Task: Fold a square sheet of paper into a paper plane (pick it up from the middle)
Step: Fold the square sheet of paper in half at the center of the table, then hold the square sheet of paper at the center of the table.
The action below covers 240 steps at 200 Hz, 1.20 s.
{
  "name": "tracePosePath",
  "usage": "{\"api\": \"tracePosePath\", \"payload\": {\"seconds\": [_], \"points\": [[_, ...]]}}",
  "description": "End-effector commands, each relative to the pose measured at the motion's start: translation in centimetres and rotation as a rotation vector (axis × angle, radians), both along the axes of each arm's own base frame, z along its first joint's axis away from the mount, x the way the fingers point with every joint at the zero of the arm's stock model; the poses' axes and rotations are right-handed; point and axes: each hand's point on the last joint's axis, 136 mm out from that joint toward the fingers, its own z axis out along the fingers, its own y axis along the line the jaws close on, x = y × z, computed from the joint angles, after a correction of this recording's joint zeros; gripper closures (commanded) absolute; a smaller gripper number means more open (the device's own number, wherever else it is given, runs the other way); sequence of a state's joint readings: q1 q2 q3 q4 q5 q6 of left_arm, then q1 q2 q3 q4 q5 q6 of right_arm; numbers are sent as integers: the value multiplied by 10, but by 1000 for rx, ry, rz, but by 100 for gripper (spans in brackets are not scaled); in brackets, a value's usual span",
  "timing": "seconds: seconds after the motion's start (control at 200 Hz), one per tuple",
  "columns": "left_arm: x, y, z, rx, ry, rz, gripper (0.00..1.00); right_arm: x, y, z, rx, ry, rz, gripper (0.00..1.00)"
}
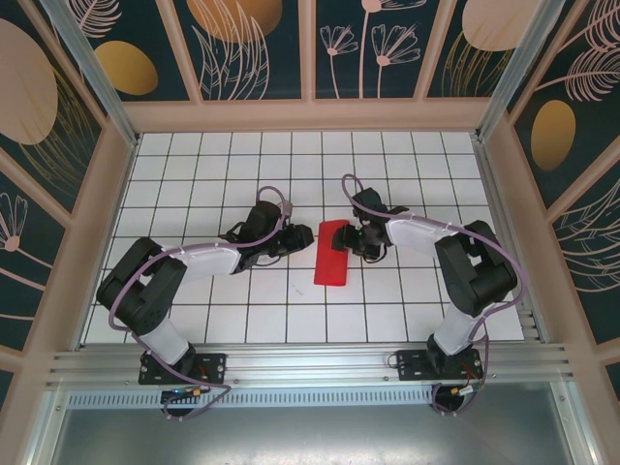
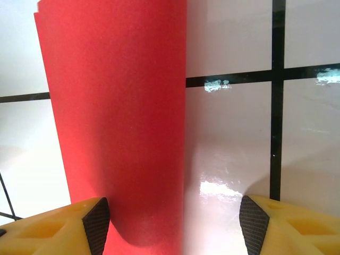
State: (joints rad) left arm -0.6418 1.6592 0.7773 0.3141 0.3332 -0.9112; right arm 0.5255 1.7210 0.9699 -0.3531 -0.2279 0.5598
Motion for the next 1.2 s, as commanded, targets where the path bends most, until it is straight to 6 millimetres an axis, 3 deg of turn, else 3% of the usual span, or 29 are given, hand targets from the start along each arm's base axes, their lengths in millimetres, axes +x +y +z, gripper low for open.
{"api": "tracePosePath", "payload": {"seconds": [0.0,0.836,0.986,1.006,1.196], "points": [[7,-10,11,-34,-28,-11,64,-1,0,-7,-31,19,21,31],[8,-14,8,-35,-16,-26,66,-2,-2,-18,-65,36,47,31],[10,-19,12,-48,-15,-28,75,-3,-5,-21,-82,42,38,32],[10,-20,1,-33,7,-31,76,-3,-5,-21,-82,41,38,31],[13,-34,-9,-23,37,-53,83,-4,-7,-24,-93,47,36,31]]}}
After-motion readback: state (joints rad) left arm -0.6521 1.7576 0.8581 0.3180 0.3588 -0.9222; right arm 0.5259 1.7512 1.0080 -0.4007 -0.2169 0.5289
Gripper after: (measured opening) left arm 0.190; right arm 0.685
